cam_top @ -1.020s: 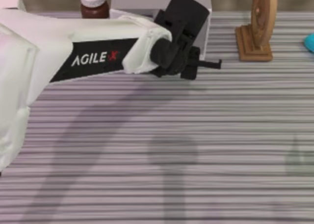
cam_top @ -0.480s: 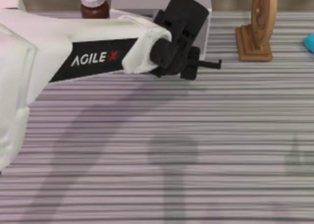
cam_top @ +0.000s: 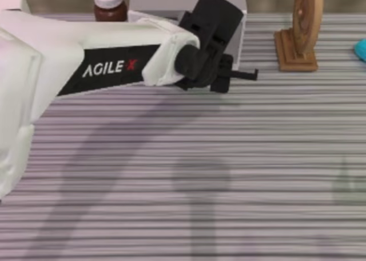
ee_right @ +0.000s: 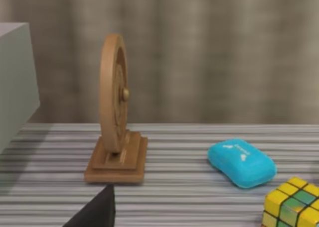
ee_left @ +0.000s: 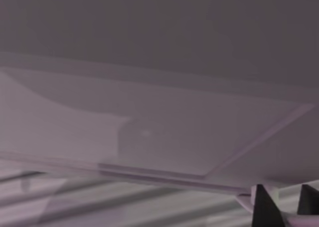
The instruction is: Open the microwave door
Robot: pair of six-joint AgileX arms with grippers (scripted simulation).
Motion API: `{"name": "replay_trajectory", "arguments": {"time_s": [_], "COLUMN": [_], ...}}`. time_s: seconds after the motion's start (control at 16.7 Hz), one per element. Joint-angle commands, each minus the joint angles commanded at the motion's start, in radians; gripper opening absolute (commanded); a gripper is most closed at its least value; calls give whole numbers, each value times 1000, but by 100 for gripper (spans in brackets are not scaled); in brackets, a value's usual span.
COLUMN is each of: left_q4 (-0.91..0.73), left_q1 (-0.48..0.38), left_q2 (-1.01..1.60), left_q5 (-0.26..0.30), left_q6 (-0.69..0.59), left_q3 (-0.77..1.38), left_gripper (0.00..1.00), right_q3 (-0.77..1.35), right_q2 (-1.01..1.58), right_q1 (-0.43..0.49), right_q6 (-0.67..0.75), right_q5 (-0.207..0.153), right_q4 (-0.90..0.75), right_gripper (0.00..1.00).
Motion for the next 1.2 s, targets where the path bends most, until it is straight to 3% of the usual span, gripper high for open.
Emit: {"name": "replay_trajectory", "arguments": {"time_s": [1.2], "left_q4": [51], "left_q1": [15], "left_q2": [-55], "left_q5": [58], "left_q6": [74], "left_q3": [-89], "left_gripper": [0], "right_q3": [0], "right_q2": [0], "right_q1": [0], "right_q6": [0], "right_q5": [0], "right_q4": [0], "right_gripper": [100]}}
